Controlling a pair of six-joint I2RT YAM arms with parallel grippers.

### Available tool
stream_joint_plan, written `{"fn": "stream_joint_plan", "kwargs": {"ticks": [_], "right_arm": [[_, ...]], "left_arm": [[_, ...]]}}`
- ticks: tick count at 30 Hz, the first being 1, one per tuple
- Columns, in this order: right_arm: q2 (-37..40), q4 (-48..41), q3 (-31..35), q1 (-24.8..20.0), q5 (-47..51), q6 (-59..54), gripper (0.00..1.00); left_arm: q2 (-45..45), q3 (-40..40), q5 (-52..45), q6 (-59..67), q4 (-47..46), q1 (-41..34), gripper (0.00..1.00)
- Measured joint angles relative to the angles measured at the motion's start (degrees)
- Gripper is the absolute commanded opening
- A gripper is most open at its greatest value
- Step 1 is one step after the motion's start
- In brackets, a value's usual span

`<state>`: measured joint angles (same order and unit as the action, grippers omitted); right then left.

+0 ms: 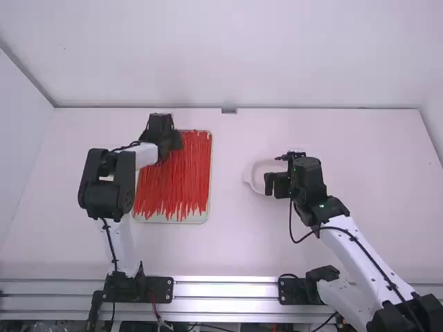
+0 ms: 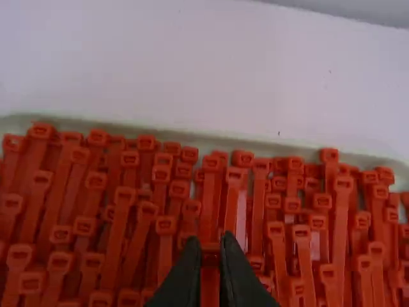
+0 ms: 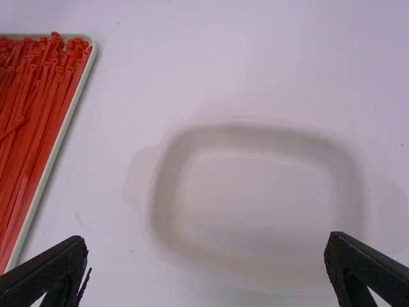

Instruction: Fasten the cable tie

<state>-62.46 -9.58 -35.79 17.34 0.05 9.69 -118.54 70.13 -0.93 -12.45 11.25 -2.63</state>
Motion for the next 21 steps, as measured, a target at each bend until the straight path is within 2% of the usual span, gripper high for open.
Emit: {"fn": "stream_joint_plan", "kwargs": {"ticks": [7, 21], "right_arm": [[0.0, 0.2, 0.0, 0.0, -0.2, -0.3, 0.99], [0.0, 0.4, 0.0, 0.0, -0.3, -0.9, 0.99]], "left_arm": [[3.2, 2.9, 1.2, 0.0, -0.3, 0.0, 0.03], [23.8, 3.7, 1.3, 0.0, -7.0, 0.2, 0.02]]}}
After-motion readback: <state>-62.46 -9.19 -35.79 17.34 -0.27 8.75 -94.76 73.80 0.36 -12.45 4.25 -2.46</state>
